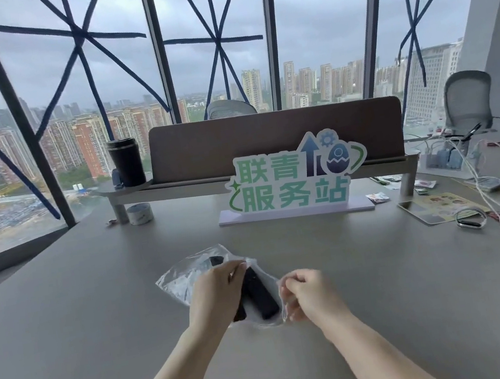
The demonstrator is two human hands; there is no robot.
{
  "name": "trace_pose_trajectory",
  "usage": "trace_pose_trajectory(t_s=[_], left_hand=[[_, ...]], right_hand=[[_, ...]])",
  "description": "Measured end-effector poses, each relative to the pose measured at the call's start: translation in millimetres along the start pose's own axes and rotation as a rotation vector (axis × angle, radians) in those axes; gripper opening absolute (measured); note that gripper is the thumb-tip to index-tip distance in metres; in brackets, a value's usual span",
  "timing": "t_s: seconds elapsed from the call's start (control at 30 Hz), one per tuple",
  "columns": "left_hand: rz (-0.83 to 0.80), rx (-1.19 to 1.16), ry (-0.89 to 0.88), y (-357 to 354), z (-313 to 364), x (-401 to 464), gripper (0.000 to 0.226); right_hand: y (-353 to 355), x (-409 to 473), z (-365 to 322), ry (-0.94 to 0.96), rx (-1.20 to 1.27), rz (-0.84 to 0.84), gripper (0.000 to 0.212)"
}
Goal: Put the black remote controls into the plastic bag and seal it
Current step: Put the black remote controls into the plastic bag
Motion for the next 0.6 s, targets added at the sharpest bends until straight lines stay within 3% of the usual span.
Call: trace_pose_trajectory(t_s=[0.07, 0.1, 0.23, 0.33, 0.47, 0.53, 0.6], left_hand=[[-0.031, -0.023, 0.028, 3.7, -7.2, 2.4, 0.024], [-0.059, -0.029, 0.034, 3.6, -10.2, 2.7, 0.024], [-0.031, 0.073, -0.001, -0.7, -18.0, -1.1, 0.023], [-0.11, 0.149, -0.034, -0.1, -25.0, -3.1, 0.021], [-0.393, 0.534, 0.014, 13.5, -42.3, -11.2, 0.059], [-0.396, 0.629, 0.063, 24.9, -48.3, -14.5, 0.052], [-0.342, 0.512, 0.14, 39.8, -46.3, -10.4, 0.038]], right_hand=[[10.7, 2.6, 3.8, 0.11, -0.271, 0.125, 0.015], [13.4, 2.5, 4.3, 0.132, -0.384, 0.106, 0.007], [-1.2, 4.9, 6.7, 0.113, -0.535, -0.147, 0.046], [-15.7, 16.2, 6.8, 0.232, -0.613, -0.068, 0.02], [-11.6, 25.4, 3.3, 0.258, -0.6, 0.063, 0.016], [-4.3, 21.4, -5.1, 0.204, -0.459, 0.082, 0.019], [3.5, 16.7, -19.8, 0.144, -0.257, 0.092, 0.021]])
Point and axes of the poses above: each hand's wrist, its own x-axis towards the middle knuckle, its own y-axis out of the back of the hand, z = x × y, the point moved 2 cm from there along x, towards the middle knuckle, and after that the axes turned 9 degrees about y, right-handed, at the moved point
